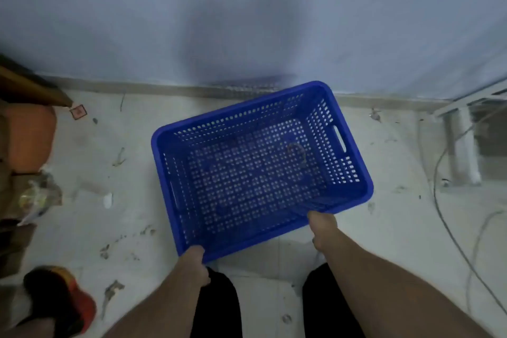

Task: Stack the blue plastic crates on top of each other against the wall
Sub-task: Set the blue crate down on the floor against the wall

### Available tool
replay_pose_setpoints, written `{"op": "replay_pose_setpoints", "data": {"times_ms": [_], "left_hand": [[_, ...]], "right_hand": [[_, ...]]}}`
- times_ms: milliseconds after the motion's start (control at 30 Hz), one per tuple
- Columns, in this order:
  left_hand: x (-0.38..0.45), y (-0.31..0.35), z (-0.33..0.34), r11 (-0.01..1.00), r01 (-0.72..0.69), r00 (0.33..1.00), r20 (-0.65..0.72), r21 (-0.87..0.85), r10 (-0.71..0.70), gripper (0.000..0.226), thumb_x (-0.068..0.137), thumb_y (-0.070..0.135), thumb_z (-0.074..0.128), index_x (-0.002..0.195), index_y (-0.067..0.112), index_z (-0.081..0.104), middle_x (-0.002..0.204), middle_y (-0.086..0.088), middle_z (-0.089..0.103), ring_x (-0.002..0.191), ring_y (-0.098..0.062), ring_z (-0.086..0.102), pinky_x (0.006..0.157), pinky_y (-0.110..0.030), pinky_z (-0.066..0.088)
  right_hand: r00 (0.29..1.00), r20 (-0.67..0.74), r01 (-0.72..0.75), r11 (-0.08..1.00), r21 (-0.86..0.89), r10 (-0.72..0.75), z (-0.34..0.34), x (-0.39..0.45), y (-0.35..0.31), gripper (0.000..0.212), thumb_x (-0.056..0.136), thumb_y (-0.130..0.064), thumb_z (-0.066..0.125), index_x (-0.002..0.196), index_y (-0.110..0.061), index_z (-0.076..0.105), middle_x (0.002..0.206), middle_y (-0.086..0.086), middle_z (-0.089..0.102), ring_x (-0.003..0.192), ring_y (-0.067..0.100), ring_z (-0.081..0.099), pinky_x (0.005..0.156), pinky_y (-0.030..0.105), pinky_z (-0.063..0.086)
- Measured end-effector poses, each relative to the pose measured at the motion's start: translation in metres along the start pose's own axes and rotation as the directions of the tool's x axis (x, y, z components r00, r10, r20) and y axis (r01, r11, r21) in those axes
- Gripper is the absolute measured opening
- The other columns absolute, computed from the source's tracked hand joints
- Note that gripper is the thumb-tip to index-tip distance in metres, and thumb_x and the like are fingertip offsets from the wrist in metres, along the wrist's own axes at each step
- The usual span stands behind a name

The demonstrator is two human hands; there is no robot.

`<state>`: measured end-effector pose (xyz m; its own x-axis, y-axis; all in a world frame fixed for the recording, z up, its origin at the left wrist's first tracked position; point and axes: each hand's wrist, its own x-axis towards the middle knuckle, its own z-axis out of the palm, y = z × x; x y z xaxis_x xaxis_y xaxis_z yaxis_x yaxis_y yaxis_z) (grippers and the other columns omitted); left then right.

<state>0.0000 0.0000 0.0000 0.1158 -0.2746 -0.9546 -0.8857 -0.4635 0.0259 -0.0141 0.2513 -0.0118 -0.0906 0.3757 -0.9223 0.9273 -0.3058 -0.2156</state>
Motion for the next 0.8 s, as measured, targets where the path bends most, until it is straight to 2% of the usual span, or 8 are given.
{"op": "replay_pose_setpoints", "data": {"times_ms": [133,233,333,433,533,600,700,800], "left_hand": [[0.058,0.007,0.004,0.991,0.103,0.993,-0.069,0.084,-0.098,0.058,0.096,0.000,0.044,0.150,0.011,0.026,0.157,-0.016,0.025,0.141,-0.036,0.031,0.116,-0.050,0.025],[0.084,0.017,0.009,0.985,0.162,0.977,-0.154,0.063,-0.151,0.061,0.091,-0.007,0.047,0.147,0.013,0.033,0.154,-0.017,0.029,0.137,-0.039,0.034,0.112,-0.054,0.029],[0.087,0.021,0.019,0.993,0.116,0.972,-0.208,0.000,-0.113,0.049,0.094,-0.008,0.043,0.140,0.007,0.043,0.143,-0.019,0.042,0.108,-0.041,0.050,0.103,-0.051,0.038],[0.079,0.033,0.025,0.994,0.065,0.968,-0.236,-0.091,-0.085,0.044,0.096,-0.001,0.045,0.139,0.011,0.046,0.128,-0.020,0.051,0.081,-0.036,0.049,0.090,-0.051,0.046],[0.130,0.063,0.014,0.992,-0.020,0.966,-0.257,-0.126,-0.013,0.052,0.096,0.011,0.050,0.146,0.016,0.037,0.147,-0.010,0.043,0.112,-0.027,0.050,0.098,-0.041,0.045],[0.153,0.092,0.012,0.989,-0.072,0.976,-0.212,-0.125,0.044,0.054,0.096,0.009,0.048,0.148,0.012,0.032,0.148,-0.007,0.042,0.117,-0.022,0.047,0.096,-0.032,0.044],[0.110,0.122,0.031,0.967,-0.225,0.970,-0.119,-0.117,0.211,0.043,0.093,-0.002,0.046,0.135,0.007,0.046,0.125,-0.010,0.055,0.108,-0.022,0.056,0.084,-0.030,0.050],[0.089,0.128,0.070,0.956,-0.284,0.958,0.008,-0.068,0.286,0.041,0.088,-0.010,0.051,0.127,0.005,0.050,0.122,-0.017,0.056,0.115,-0.028,0.058,0.086,-0.036,0.054]], "right_hand": [[0.990,-0.131,-0.063,0.998,-0.011,0.061,0.006,0.053,0.001,0.026,0.096,-0.004,0.041,0.071,-0.010,0.037,0.069,0.005,0.028,0.060,0.015,0.024,0.059,0.033,0.026],[0.982,-0.171,-0.080,0.997,-0.011,0.077,0.011,0.074,0.005,0.009,0.096,-0.004,0.043,0.097,-0.002,0.051,0.070,0.005,0.033,0.060,0.016,0.029,0.059,0.034,0.031],[0.980,-0.199,-0.008,0.995,-0.096,-0.012,0.015,0.083,0.010,0.034,0.095,-0.001,0.045,0.126,0.009,0.054,0.068,0.004,0.042,0.056,0.013,0.037,0.062,0.033,0.040],[0.987,-0.151,-0.051,0.998,-0.033,0.046,0.021,0.085,0.009,0.018,0.095,-0.004,0.047,0.107,0.002,0.060,0.103,0.016,0.066,0.069,0.016,0.055,0.053,0.026,0.040],[0.991,-0.054,-0.124,0.992,0.040,0.126,0.035,0.083,-0.002,0.009,0.095,0.002,0.046,0.099,-0.001,0.055,0.128,0.020,0.062,0.114,0.031,0.064,0.065,0.031,0.051],[0.992,0.026,-0.127,0.987,0.100,0.125,0.050,0.082,-0.010,0.025,0.096,0.002,0.044,0.121,0.001,0.050,0.125,0.017,0.060,0.112,0.031,0.064,0.090,0.041,0.052],[0.985,0.121,-0.153,0.957,0.246,0.126,0.065,0.081,-0.022,0.035,0.098,-0.003,0.042,0.133,-0.006,0.043,0.123,0.016,0.058,0.113,0.030,0.063,0.099,0.043,0.047],[0.993,0.056,-0.121,0.922,0.367,0.108,0.063,0.087,-0.031,0.019,0.096,0.003,0.046,0.114,0.000,0.051,0.123,0.021,0.059,0.110,0.030,0.063,0.100,0.040,0.051]]}}
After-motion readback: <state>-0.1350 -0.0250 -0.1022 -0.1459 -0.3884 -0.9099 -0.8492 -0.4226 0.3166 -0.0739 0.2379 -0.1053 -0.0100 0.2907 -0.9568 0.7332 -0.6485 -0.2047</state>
